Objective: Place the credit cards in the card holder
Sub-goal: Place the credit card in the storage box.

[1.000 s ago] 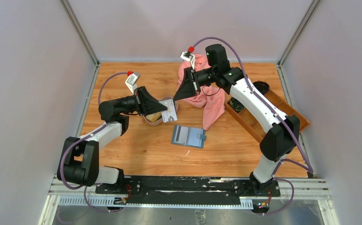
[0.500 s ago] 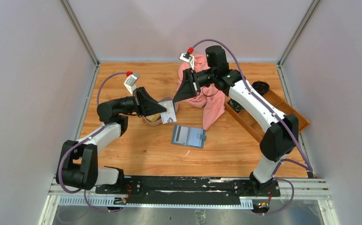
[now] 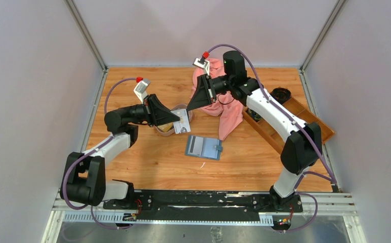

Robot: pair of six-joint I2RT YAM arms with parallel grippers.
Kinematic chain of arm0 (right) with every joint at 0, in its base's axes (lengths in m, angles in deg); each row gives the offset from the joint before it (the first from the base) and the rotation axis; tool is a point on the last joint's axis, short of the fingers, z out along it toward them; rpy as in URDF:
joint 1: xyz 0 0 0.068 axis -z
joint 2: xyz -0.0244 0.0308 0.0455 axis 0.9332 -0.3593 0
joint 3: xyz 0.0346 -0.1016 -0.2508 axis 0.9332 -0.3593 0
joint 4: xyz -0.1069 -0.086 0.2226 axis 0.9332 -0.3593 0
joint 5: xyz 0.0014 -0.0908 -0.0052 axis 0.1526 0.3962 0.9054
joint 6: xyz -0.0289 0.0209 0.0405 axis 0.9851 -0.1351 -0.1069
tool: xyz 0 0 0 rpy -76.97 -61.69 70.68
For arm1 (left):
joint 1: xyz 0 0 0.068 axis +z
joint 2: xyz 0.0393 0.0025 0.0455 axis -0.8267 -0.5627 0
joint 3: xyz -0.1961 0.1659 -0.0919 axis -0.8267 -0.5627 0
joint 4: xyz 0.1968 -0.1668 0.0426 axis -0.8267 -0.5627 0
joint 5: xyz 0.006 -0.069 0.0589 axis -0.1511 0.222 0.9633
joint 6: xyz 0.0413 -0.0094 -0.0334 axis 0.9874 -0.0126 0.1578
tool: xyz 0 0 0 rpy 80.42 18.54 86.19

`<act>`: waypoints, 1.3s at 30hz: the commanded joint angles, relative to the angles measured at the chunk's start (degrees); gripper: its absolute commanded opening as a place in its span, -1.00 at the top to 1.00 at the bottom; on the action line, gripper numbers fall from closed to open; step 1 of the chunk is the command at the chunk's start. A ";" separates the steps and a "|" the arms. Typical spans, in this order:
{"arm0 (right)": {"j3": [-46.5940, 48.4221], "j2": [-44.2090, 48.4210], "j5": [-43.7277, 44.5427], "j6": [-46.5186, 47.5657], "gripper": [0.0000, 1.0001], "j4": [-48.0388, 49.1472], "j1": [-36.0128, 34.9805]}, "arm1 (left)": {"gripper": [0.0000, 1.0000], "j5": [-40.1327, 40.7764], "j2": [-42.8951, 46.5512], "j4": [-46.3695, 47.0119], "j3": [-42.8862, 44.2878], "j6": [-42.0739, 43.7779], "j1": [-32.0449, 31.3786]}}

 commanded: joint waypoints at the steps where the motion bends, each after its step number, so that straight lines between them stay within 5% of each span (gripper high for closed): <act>1: -1.92 0.33 -0.98 -3.78 0.53 6.29 0.37 | 1.00 0.60 1.14 2.81 1.98 0.30 -0.24; 9: -2.54 1.85 -2.51 -6.89 0.23 11.01 0.33 | 1.00 0.38 -0.92 2.90 2.15 0.02 -0.24; 28: -2.43 2.66 -3.88 -7.15 0.25 12.16 -0.24 | 1.00 0.11 -1.43 3.08 2.07 -0.15 -0.24; 39: -1.84 0.64 -2.23 -5.90 0.49 9.70 -0.24 | 1.00 0.03 -1.15 3.10 1.89 -0.24 -0.24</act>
